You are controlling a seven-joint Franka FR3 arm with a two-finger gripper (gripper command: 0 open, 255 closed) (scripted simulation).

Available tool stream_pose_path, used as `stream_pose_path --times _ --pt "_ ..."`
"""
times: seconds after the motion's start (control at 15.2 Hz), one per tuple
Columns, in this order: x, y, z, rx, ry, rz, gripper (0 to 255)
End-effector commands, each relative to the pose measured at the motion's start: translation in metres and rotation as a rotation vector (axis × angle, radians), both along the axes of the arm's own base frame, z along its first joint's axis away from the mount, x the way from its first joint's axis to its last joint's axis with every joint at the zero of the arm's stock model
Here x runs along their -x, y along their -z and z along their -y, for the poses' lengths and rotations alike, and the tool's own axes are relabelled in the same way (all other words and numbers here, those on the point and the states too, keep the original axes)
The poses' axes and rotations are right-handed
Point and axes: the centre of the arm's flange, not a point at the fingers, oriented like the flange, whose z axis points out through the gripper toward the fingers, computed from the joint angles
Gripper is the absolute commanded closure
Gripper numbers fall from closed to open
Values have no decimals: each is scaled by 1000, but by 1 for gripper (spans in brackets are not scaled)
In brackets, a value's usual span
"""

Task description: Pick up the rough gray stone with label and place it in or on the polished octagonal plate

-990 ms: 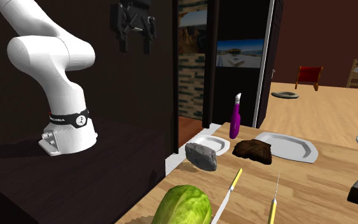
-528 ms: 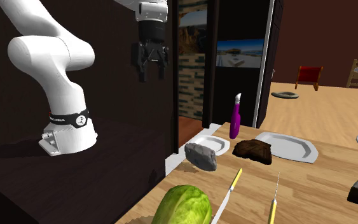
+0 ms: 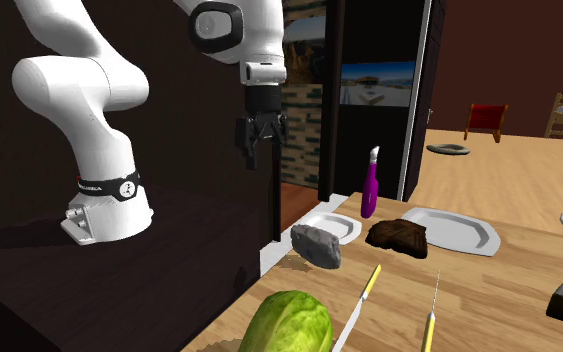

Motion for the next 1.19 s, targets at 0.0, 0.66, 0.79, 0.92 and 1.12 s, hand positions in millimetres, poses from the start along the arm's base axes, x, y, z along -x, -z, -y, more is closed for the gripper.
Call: stream_pose_path --times 0.0,0.66,0.79,0.92,1.12 --pt "-2 24 -12 -4 14 12 0" --pt "-35 132 -76 -11 76 60 0" --pt "-43 154 -89 -12 88 69 0" --pt "-51 175 -102 -14 101 79 0" --pt "-54 189 -103 -14 103 81 0"
